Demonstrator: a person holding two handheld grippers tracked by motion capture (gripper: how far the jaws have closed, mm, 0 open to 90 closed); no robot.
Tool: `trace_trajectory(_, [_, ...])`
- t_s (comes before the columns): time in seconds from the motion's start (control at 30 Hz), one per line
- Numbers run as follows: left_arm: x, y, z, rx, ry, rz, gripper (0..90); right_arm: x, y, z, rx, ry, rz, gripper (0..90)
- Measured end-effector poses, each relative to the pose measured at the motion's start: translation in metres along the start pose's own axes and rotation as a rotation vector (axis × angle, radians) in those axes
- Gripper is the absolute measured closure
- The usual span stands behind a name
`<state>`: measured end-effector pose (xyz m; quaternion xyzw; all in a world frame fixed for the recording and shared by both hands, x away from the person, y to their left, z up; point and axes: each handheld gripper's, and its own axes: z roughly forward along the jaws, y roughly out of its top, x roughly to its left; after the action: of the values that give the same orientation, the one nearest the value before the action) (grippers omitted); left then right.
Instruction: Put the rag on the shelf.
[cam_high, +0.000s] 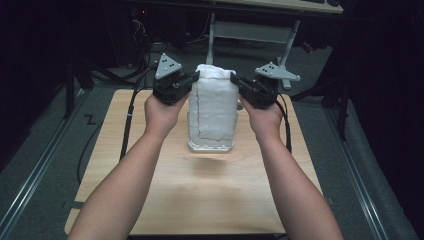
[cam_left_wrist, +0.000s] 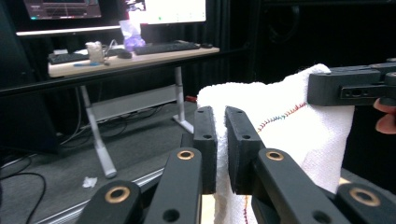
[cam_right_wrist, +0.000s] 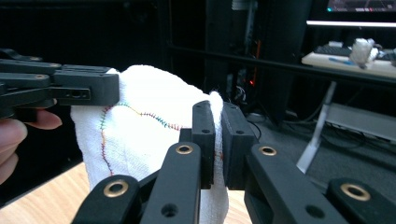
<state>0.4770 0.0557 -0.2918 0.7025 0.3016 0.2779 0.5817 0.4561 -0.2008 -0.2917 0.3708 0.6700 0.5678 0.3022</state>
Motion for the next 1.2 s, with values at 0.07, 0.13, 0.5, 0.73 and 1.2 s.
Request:
trace_trajectory(0.07, [0.003, -0.002, 0.006, 0.005, 0.003, -0.002, 83.5, -0.005, -0.001, 0.006, 0.009, -0.005, 0.009, 86.0])
trace_trajectory(0.13, [0.007, -0.004, 0.012, 0.012, 0.002, -0.011, 83.4, -0.01, -0.001, 0.011, 0.014, 0.001, 0.026, 85.9])
trace_trajectory(0.5, [0.021, -0.003, 0.035, 0.025, 0.022, -0.01, 83.2, -0.027, -0.001, 0.031, 0.023, 0.019, 0.07, 85.8])
trace_trajectory(0.73, [0.031, -0.014, 0.051, 0.062, 0.028, -0.031, 82.8, -0.037, -0.008, 0.045, 0.05, 0.018, 0.071, 85.7])
trace_trajectory(1.2, [0.047, -0.057, 0.078, 0.236, 0.033, -0.092, 80.5, -0.049, -0.046, 0.084, 0.199, 0.006, 0.063, 84.8])
